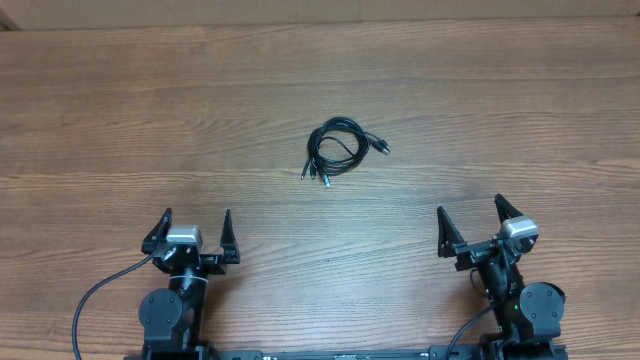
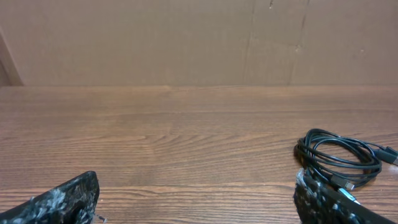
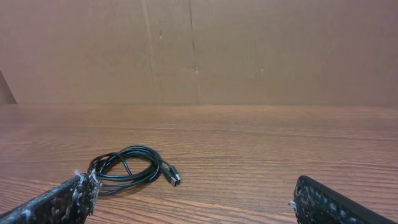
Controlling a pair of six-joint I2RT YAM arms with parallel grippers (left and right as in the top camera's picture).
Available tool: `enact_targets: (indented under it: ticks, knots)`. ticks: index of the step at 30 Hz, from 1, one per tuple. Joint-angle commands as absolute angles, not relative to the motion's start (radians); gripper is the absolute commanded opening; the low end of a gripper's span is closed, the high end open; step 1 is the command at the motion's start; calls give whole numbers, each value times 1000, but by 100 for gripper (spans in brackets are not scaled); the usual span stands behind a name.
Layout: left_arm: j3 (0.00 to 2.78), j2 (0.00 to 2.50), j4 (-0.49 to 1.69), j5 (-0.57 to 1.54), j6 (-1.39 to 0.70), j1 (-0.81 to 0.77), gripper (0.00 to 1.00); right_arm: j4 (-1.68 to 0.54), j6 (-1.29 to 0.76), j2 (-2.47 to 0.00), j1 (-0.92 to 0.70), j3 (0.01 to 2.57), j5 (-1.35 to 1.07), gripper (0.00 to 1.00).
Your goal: Untangle cables
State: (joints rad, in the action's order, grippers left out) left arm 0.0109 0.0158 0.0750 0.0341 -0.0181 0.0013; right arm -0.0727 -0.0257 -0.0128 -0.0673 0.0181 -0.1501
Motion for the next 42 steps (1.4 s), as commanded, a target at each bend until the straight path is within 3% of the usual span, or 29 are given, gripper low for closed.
enact_targets:
  ticks: [1, 17, 22, 33, 42]
  knots:
    - [5, 6, 75, 49, -3, -1, 100, -68, -29, -3, -74, 8, -150, 100]
    - [5, 6, 63, 20, 2, 0, 100, -68, -53, -3, -74, 10, -174, 100]
    - [5, 6, 56, -11, -111, -1, 100, -145, -56, -6, -73, 69, -238, 100]
    - [170, 109, 47, 25, -127, -1, 100, -329, -56, -297, -72, 426, -271, 100]
    - [531, 470, 57, 167, -82, -1, 100, -590, -56, -670, -72, 860, -302, 100]
